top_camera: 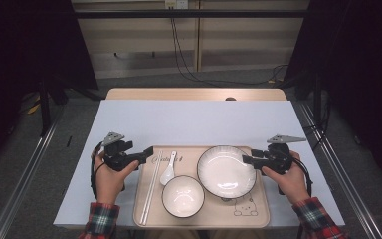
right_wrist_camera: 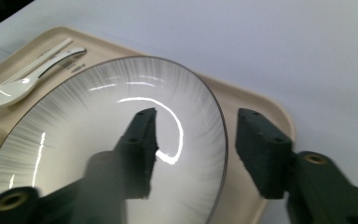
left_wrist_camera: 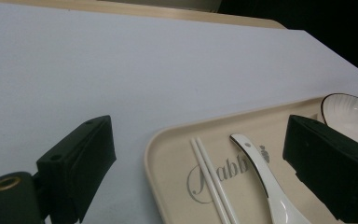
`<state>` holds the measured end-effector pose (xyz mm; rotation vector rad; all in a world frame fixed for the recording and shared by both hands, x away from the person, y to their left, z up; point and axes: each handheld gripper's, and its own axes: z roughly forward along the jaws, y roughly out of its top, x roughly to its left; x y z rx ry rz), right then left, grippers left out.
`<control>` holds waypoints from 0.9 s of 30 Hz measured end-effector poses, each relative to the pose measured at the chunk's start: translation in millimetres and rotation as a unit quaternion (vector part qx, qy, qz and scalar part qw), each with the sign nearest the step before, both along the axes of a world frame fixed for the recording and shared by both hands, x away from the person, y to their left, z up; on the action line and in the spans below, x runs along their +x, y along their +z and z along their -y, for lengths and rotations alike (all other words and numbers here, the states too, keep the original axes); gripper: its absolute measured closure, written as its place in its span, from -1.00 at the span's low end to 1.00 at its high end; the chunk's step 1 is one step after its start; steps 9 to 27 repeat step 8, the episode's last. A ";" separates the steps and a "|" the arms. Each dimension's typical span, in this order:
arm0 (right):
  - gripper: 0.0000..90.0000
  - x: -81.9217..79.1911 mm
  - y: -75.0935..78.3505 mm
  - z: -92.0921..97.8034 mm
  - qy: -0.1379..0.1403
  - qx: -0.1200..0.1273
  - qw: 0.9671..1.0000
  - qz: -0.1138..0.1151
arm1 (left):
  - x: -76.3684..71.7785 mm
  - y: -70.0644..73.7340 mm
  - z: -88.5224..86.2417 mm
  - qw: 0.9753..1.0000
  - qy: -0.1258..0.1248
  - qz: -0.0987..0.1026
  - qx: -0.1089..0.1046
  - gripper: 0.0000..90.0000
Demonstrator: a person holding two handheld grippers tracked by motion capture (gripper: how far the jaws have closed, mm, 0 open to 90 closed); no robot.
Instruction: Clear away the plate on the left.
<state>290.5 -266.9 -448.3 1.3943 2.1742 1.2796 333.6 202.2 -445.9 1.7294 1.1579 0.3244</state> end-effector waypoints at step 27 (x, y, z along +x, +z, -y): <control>-0.54 -1.9 4.1 14.3 -0.010 0.026 0.999 0.026 | -1.7 1.9 -3.1 1.000 0.008 0.004 -0.002 -0.81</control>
